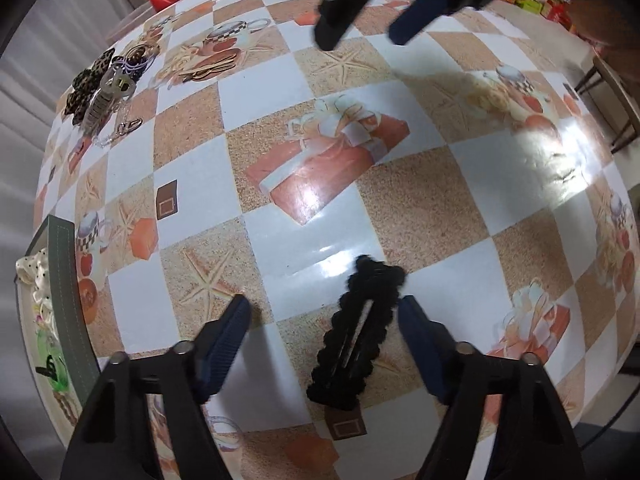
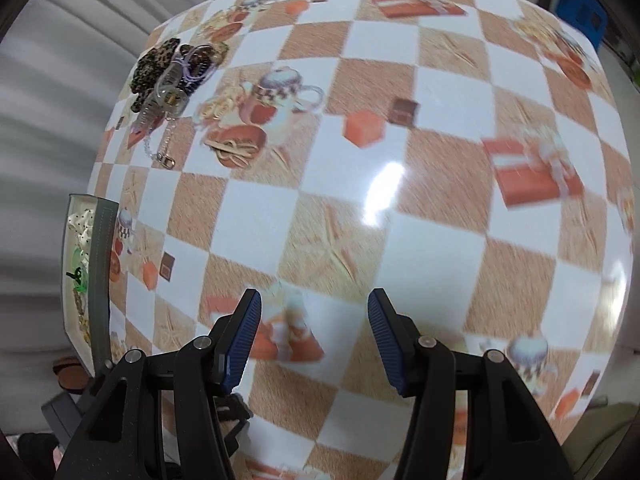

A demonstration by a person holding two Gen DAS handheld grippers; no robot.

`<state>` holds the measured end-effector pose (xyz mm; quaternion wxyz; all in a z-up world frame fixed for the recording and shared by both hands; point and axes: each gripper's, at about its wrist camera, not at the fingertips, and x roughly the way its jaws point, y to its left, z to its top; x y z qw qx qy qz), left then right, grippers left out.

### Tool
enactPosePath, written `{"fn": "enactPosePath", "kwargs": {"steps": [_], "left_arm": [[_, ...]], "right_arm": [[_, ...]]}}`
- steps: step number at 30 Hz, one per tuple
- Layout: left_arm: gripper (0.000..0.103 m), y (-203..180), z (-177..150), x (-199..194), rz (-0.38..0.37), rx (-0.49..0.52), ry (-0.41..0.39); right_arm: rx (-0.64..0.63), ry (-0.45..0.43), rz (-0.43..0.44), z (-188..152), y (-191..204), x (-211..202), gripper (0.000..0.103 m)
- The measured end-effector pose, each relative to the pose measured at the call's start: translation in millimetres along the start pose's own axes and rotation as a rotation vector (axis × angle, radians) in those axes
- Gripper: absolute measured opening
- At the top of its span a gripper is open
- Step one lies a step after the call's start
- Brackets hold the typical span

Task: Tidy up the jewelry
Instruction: 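Move the left gripper onto the black scalloped snap clip and close it, then grasp the pale silver hair clip with the right gripper while the left gripper lifts the snap clip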

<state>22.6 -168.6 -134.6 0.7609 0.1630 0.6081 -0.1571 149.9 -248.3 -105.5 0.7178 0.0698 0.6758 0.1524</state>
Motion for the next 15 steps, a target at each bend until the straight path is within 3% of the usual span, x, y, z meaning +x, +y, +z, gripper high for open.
{"fn": "enactPosePath", "kwargs": {"steps": [6,15], "left_arm": [[0.047,7,2,-2,-0.037,-0.111,0.017],[0.046,16,0,-3,-0.044,-0.207,0.012]], "right_arm": [[-0.083,-0.016,-0.004,30,22,13,0.059],[-0.281,-0.052,-0.055,72,73,47,0.059]]}}
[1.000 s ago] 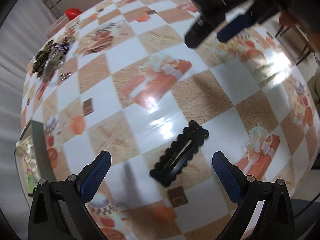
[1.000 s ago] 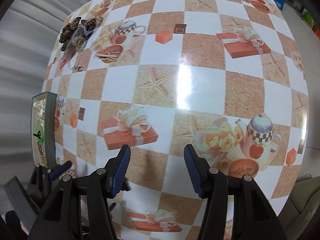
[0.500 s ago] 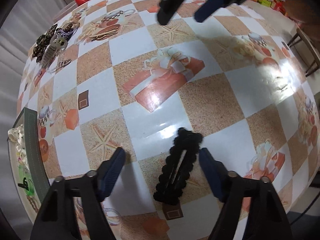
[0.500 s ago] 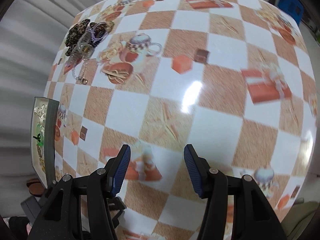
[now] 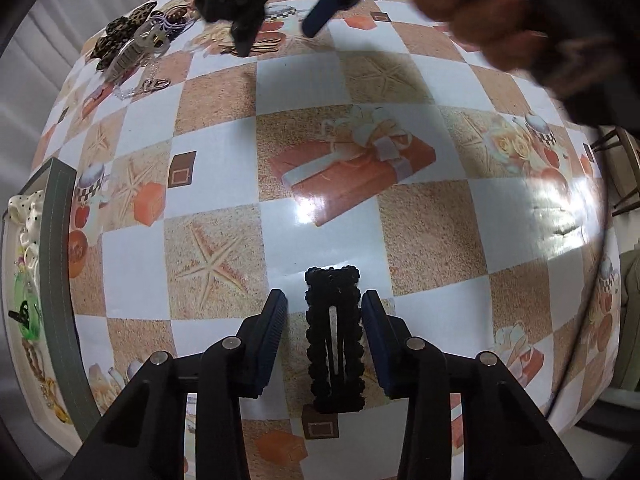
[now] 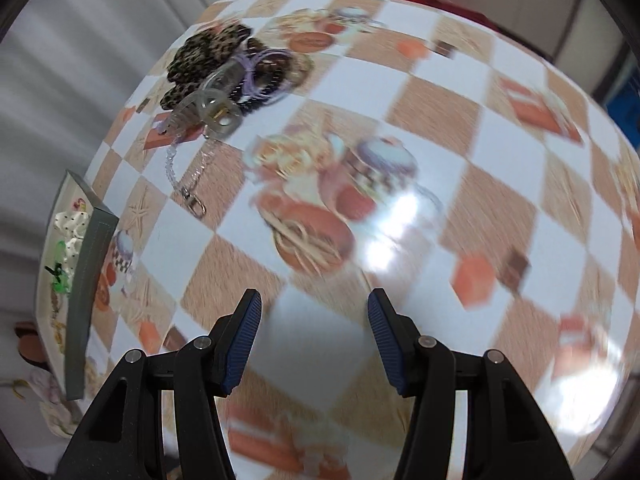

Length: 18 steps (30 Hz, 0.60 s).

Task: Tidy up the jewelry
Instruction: 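Grasp the pale silver hair clip with the right gripper while the left gripper lifts the snap clip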

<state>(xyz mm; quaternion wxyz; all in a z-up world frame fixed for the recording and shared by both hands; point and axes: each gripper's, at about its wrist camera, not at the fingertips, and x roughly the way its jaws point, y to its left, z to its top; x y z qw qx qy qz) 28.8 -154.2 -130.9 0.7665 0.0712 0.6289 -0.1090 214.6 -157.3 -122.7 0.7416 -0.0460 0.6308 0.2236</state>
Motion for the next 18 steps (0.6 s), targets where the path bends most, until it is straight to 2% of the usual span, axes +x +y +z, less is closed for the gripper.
{"fn": "enactPosePath", "kwargs": {"steps": [8,10,11,12,13,15,18], "left_arm": [[0.046,5,1,3,-0.004,-0.037,-0.004],[0.044,12,2,6,-0.009,-0.046,-0.002],[0.043,13,3,6,-0.006,-0.049,-0.002],[0.043,15,3,6,-0.009,-0.051,-0.001],[0.041,13,3,4,-0.009,-0.051,0.000],[0.035,15,3,4,-0.008,-0.049,0.002],[0.035,21,4,3,-0.029,-0.067,0.004]], "right_arm": [[-0.148,-0.035,-0.060,26,28,20,0.058],[-0.180,-0.040,-0.109,27,34,22,0.043],[-0.189,-0.043,-0.127,26,35,22,0.038],[-0.194,-0.046,-0.133,25,36,21,0.026],[-0.191,-0.044,-0.133,24,35,20,0.020],[-0.174,-0.039,-0.121,23,32,18,0.020],[-0.106,-0.049,-0.087,16,21,9,0.020]]}}
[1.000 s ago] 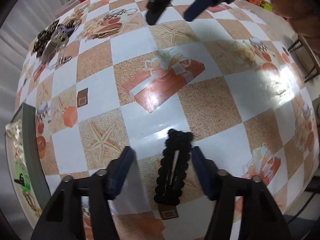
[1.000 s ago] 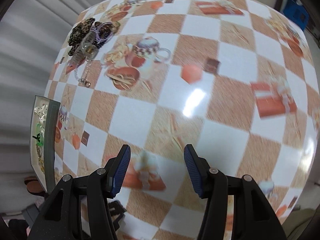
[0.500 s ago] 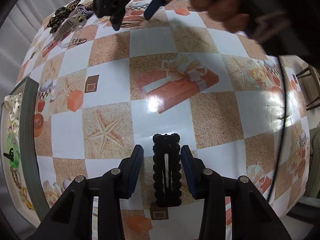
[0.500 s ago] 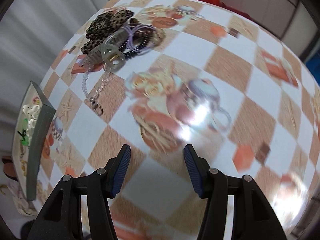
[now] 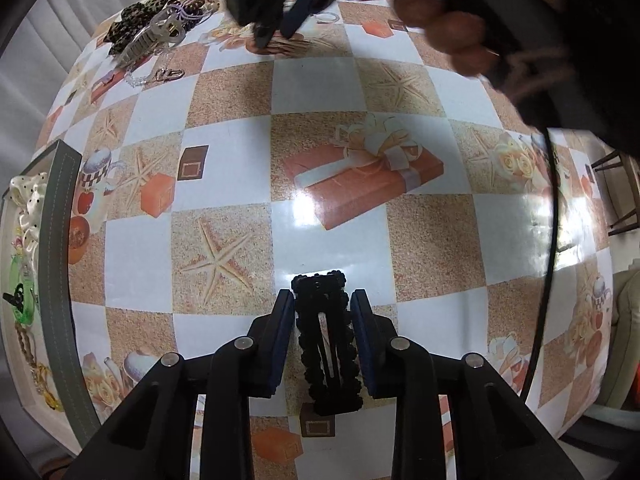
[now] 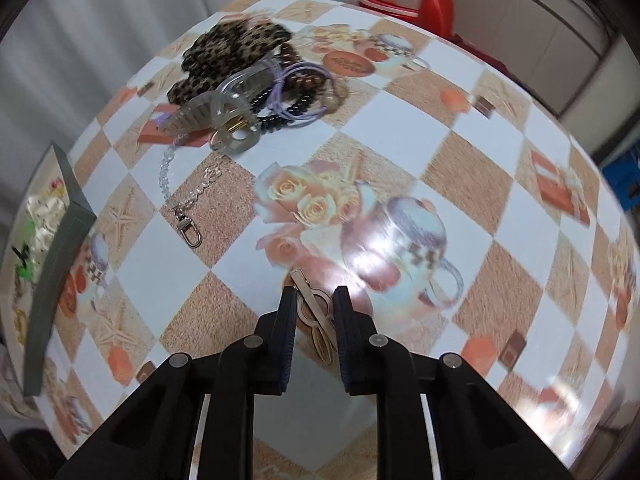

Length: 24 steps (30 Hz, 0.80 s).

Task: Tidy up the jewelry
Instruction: 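Grasp the pale silver hair clip with the right gripper while the left gripper lifts the snap clip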

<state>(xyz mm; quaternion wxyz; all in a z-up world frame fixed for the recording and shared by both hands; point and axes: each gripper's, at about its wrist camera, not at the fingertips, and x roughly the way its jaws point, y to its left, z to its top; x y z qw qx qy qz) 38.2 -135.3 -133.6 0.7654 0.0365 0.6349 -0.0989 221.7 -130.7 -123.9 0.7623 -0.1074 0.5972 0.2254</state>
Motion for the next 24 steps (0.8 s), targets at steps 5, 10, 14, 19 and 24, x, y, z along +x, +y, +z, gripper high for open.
{"fn": "enactPosePath", "kwargs": {"steps": [5,10,14,19,24], "left_arm": [[0.035,18,2,-4,-0.069,-0.098,0.019],[0.035,43,3,-13,-0.128,-0.188,0.024],[0.035,53,5,-22,-0.131,-0.215,0.021],[0.034,51,7,-39,-0.120,-0.209,0.011],[0.034,52,10,-48,-0.117,-0.212,0.000]], "right_arm": [[0.155,0.019,0.093,-26,-24,-17,0.020],[0.245,0.054,0.141,-67,-37,-37,0.020],[0.316,0.086,0.181,-100,-43,-50,0.020],[0.362,0.115,0.214,-132,-39,-64,0.020],[0.397,0.128,0.234,-155,-31,-74,0.020]]}}
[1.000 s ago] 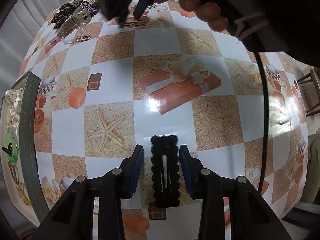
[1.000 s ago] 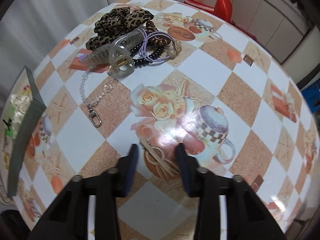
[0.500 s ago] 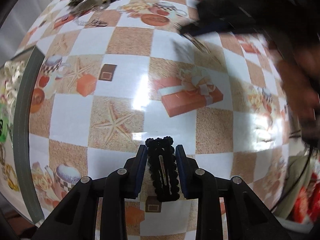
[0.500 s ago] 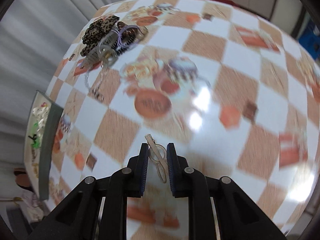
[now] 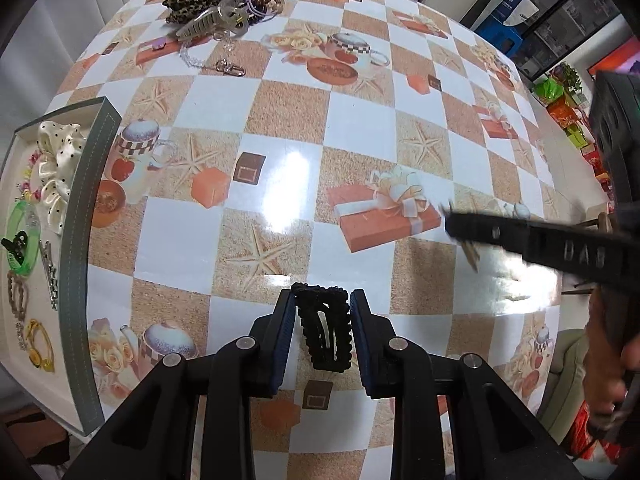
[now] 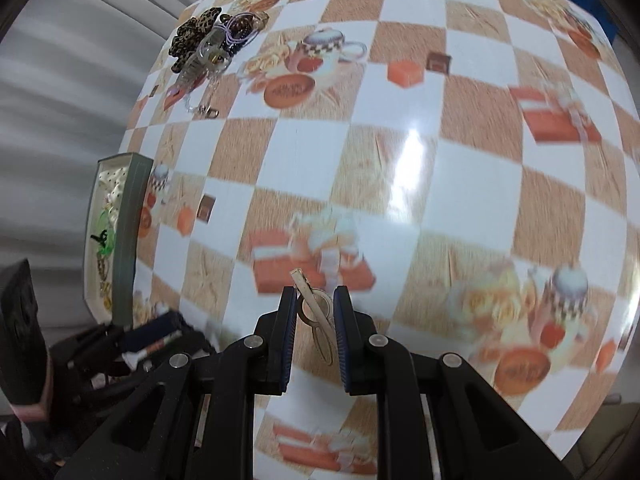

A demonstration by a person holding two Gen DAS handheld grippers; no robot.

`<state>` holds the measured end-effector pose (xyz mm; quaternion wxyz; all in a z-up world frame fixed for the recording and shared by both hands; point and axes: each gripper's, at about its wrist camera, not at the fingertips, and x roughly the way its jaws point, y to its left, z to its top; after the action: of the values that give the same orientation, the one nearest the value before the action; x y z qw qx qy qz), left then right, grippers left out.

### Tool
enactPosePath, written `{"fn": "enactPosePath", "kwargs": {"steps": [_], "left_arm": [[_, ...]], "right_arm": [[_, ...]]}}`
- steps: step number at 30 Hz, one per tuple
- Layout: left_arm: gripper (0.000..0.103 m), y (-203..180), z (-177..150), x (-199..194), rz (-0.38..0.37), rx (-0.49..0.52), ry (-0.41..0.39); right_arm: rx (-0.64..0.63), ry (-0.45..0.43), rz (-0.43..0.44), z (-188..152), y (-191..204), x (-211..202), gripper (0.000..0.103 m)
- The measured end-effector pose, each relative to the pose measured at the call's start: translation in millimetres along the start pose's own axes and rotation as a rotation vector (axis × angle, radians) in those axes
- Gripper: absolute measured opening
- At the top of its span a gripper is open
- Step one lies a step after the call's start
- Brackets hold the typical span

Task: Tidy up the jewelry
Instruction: 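Grasp the pale silver hair clip with the right gripper while the left gripper lifts the snap clip, then carry both clips into the tray and open both grippers to release them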

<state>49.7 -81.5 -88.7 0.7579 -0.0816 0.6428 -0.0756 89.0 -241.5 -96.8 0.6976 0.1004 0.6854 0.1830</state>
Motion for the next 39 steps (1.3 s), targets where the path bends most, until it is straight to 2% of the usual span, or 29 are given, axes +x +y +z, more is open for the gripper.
{"fn": "enactPosePath", "kwargs": {"steps": [9,21,30,39], "left_arm": [[0.034,-5,0,-10,-0.028,0.060,-0.009],[0.034,26,7,-49,-0.068,0.134,-0.063],[0.034,63,1,-78,-0.064,0.114,-0.119],[0.034,116,-19,-111,-0.043,0.038,-0.175]], "right_arm": [[0.083,-0.034,0.000,-25,5,-14,0.020],[0.168,-0.101,-0.020,-39,44,-26,0.020],[0.143,-0.138,-0.018,-42,94,-31,0.020],[0.073,-0.153,-0.002,-41,144,-32,0.020]]}}
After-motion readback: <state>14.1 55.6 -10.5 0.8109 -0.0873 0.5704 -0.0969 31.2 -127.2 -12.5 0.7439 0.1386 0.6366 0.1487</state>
